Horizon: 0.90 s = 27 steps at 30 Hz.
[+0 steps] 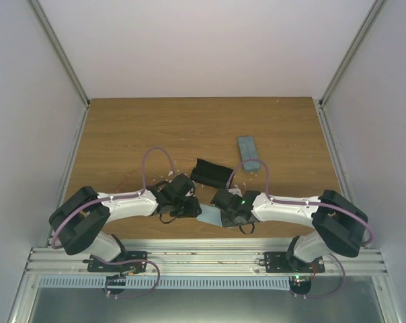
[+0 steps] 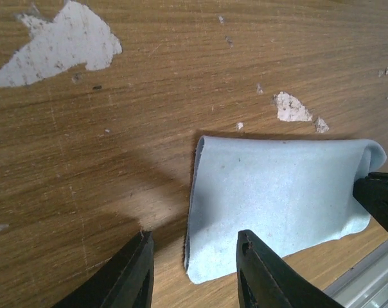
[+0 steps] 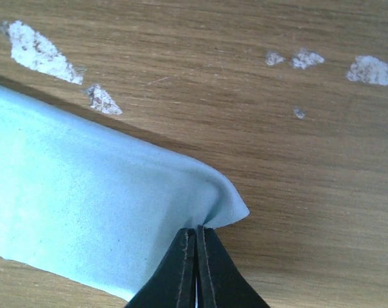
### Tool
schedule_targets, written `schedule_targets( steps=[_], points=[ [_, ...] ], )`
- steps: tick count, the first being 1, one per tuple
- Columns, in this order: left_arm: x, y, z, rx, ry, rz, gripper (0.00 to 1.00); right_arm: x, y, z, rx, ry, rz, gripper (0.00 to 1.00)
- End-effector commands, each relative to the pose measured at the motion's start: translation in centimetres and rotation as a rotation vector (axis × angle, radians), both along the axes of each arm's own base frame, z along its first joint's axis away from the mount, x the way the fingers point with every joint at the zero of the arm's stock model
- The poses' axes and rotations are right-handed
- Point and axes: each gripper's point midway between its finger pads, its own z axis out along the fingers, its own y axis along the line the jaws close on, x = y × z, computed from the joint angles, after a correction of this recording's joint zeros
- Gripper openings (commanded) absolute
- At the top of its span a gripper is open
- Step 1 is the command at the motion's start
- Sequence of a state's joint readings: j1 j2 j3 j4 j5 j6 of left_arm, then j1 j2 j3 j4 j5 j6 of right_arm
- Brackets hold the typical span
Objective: Organize the sunglasses
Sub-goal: Pick up the glasses cleaning cloth from the center of the board.
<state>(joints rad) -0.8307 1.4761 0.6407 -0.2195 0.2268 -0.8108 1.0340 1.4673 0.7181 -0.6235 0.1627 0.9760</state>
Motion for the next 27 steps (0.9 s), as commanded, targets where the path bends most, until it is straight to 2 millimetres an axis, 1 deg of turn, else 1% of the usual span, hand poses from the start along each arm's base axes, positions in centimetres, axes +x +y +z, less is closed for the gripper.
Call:
schedule_targets(
  steps=[1,6,14,22,27],
  points=[
    [0.6,-0.4,-0.2,0.011,-0.02,-0.003,0.38,-0.5,-0.9,-1.5,-0.06,0.015,0.019,0.01],
    [0.4,-0.4,-1.2,0.03,0.007,-0.014,0.36,0.0,-1.1,-1.5,-0.073,0.001,0.018,0.01],
    [-0.5,-0.7,-2.2,0.035,0.056,-0.042,0.25,0.3,-1.0,-1.4,-0.067,-0.007,0.018,0.01],
    [-0.9,-0.6,-2.9,0.05,0.077,-0.052,0.2,0.4,-0.7,-1.3,-0.055,-0.009,0.02,0.0],
    [-0.8,-0.6,-3.2,0.061,0.075,-0.052,0.14,0.5,-0.7,-1.3,-0.052,-0.012,0.02,0.01]
  ],
)
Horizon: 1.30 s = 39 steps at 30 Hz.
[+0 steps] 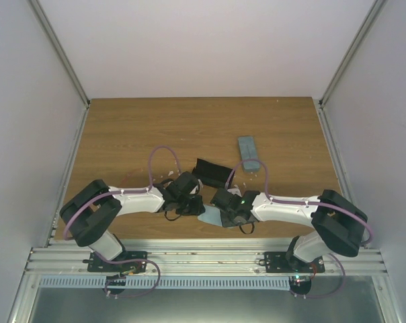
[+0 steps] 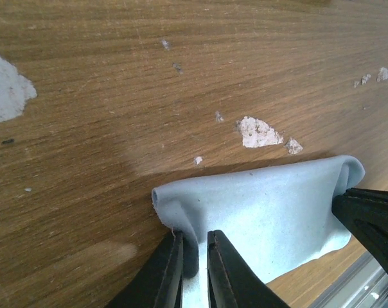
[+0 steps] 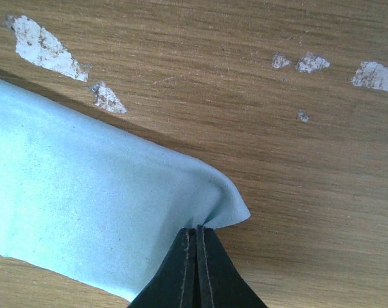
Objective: Organize the sunglasses
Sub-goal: Pick up the glasses cleaning cloth from the center of the board.
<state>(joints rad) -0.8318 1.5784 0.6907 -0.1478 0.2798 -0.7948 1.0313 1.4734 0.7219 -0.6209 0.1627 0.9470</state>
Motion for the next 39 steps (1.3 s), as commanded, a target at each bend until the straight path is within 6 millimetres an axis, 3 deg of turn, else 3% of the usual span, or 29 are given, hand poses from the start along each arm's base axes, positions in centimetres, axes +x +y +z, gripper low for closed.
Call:
schedule_targets(
  steps=[1,5,19,28,33,39],
  points=[
    [-1.6,1.7,-2.6,0.106,0.06,-0.013,0.12,0.4,-0.7,-1.2,-0.043,-0.01,-0.005,0.01],
    [-1.2,1.6,-2.3,0.105,0.038,-0.009,0.0,0.6,-0.5,-0.8,-0.027,-0.026,0.0,0.01],
    [2.4,-0.3,5.3,0.014,-0.149,-0.009,0.0,3.0,0.8,5.0,0.083,-0.158,-0.016,0.01],
    [6.4,-0.2,8.7,0.013,-0.251,-0.008,0.0,6.8,1.2,8.4,0.125,-0.252,-0.051,0.01],
    [9.1,0.6,9.4,0.024,-0.281,-0.008,0.0,9.5,1.5,8.9,0.136,-0.283,-0.088,0.01],
    [12.5,1.4,9.2,0.008,-0.276,-0.023,0.0,12.5,1.5,7.8,0.124,-0.28,-0.124,0.0]
  ],
)
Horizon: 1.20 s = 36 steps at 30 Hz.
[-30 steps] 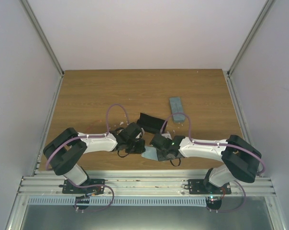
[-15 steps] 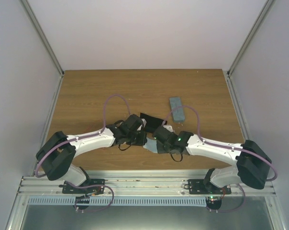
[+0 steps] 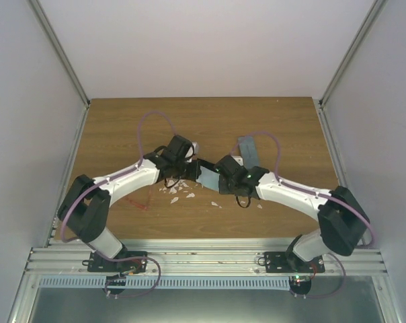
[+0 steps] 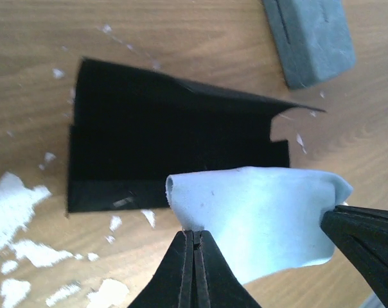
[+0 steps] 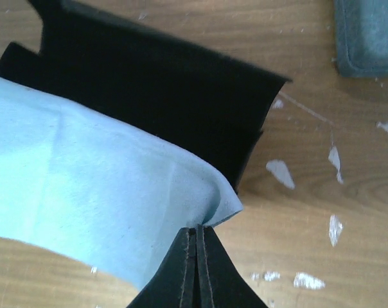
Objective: Organize the sunglasses
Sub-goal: Pick up the glasses cleaning cloth from the center of the board, then place the glasses cleaning cloth in the sunglasses case.
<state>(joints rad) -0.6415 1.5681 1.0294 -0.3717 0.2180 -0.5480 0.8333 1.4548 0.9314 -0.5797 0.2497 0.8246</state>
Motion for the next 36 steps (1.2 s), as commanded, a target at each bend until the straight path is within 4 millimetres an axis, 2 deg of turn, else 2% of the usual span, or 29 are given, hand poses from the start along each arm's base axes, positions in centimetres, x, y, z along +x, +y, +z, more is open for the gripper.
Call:
schedule_targets(
  steps=[1,6,15,25,36],
  points=[
    [2.3,0.2,-0.1,0.0,-0.013,-0.054,0.0,2.8,0.3,-0.1,0.001,-0.032,-0.02,0.01],
    [4.1,0.1,-0.6,-0.017,0.007,-0.087,0.0,4.3,0.7,-0.8,-0.005,-0.017,-0.029,0.0],
    [5.3,-0.2,-3.0,0.004,0.054,-0.102,0.0,5.7,0.5,-1.8,-0.023,0.0,-0.047,0.0],
    [6.1,0.4,-5.2,0.069,0.076,-0.085,0.0,5.7,0.4,-3.4,-0.033,0.042,-0.052,0.0],
    [6.9,1.2,-6.4,0.142,0.088,-0.059,0.0,5.2,0.5,-4.1,-0.028,0.067,-0.051,0.01]
  ],
)
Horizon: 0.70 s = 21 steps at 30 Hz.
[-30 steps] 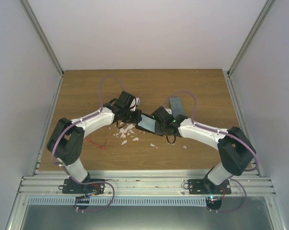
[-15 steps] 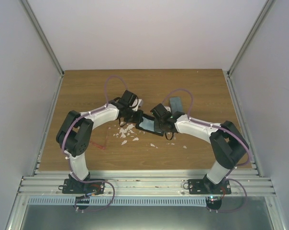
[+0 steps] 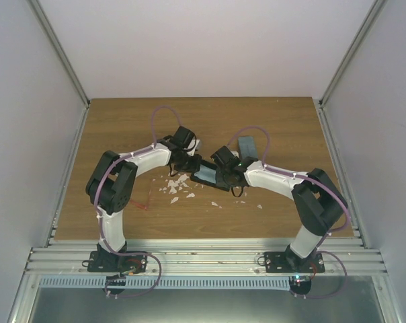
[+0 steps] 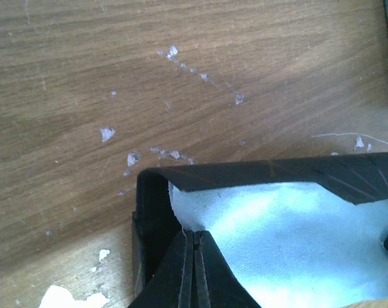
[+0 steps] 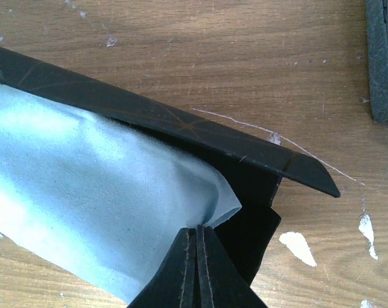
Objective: Organize the sunglasses
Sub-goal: Place the glasses cleaning cloth in the sunglasses case.
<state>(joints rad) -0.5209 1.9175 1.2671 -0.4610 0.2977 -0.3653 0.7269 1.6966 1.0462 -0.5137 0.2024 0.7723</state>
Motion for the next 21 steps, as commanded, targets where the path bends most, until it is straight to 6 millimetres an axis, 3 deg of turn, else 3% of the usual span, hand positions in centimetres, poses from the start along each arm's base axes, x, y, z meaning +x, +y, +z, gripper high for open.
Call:
schedule_targets(
  steps=[1,10,15,21],
  points=[
    [1.2,0.4,0.0,0.039,-0.026,0.009,0.01,0.5,0.2,-0.3,0.009,0.004,-0.01,0.01],
    [0.9,0.4,0.9,0.035,-0.024,0.006,0.17,0.0,-0.1,-0.1,0.009,0.013,-0.014,0.02],
    [1.2,0.3,3.0,0.014,-0.052,0.012,0.25,-0.1,-0.6,1.3,0.012,-0.012,-0.013,0.17],
    [1.1,0.2,5.1,-0.016,-0.078,0.023,0.28,0.1,-0.5,4.7,0.047,-0.091,0.028,0.35]
  ],
)
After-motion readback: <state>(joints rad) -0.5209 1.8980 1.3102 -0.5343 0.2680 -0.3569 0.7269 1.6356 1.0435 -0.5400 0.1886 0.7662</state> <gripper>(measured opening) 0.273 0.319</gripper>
